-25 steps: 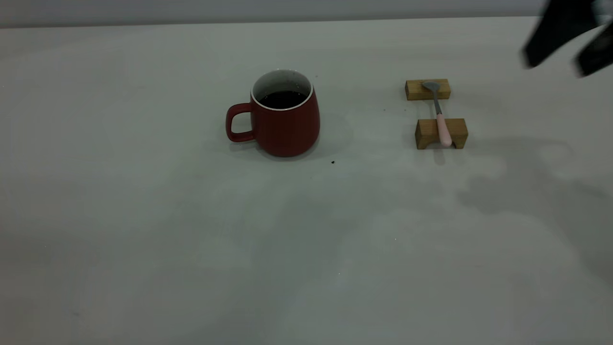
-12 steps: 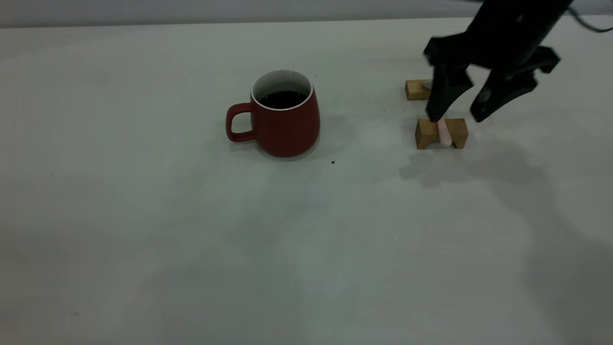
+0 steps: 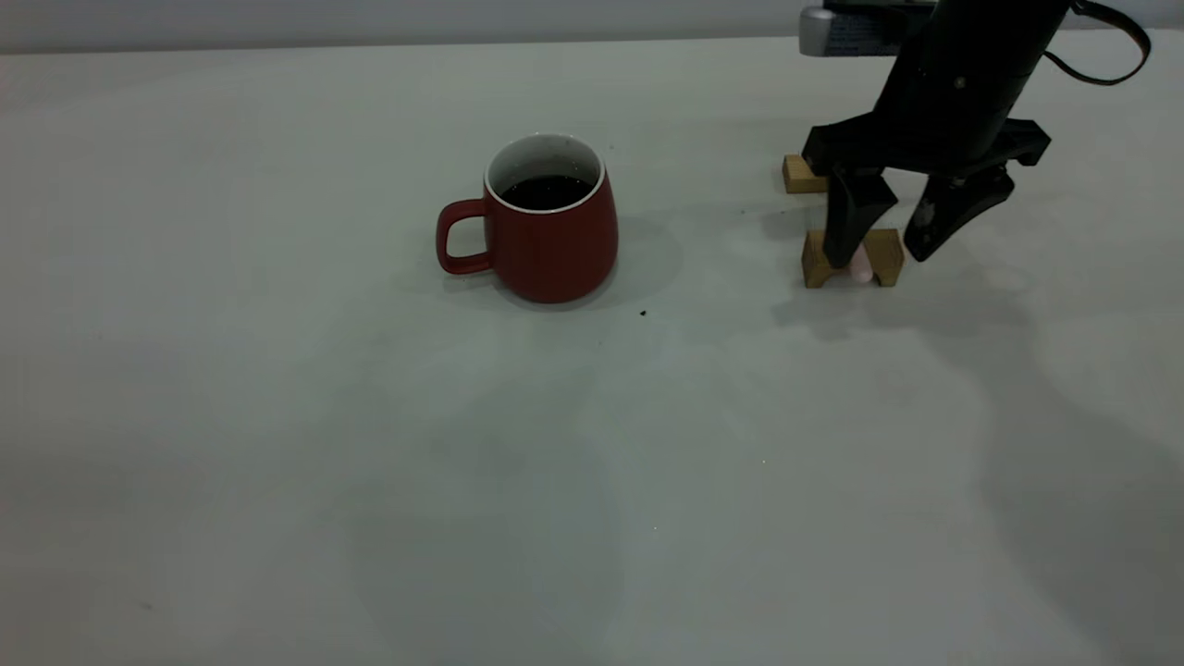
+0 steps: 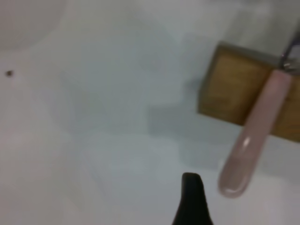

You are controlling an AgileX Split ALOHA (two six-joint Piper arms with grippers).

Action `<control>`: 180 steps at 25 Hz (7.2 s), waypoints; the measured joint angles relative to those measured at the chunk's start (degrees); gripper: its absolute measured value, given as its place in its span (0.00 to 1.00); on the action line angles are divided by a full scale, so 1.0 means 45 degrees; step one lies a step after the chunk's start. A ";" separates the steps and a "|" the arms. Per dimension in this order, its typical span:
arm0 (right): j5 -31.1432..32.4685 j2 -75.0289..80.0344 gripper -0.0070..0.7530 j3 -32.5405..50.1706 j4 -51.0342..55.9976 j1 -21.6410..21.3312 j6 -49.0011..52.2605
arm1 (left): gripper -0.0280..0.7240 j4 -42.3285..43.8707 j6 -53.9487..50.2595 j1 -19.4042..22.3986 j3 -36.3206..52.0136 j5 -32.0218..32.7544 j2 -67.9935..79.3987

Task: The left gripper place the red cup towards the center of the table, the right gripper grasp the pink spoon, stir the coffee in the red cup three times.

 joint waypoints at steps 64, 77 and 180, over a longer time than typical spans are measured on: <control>0.1118 -0.0913 0.20 -0.0320 1.9170 0.2930 1.0292 | 0.36 0.0000 0.0000 0.0000 0.0000 0.0000 0.0000; 0.1368 0.1841 0.20 -0.2610 1.9150 0.2898 1.0170 | 0.36 0.0000 0.0000 0.0000 0.0000 0.0000 0.0000; 0.7350 -0.7861 0.77 -0.2808 0.0517 0.2424 0.6560 | 0.36 0.0000 0.0000 0.0000 0.0000 0.0011 -0.0003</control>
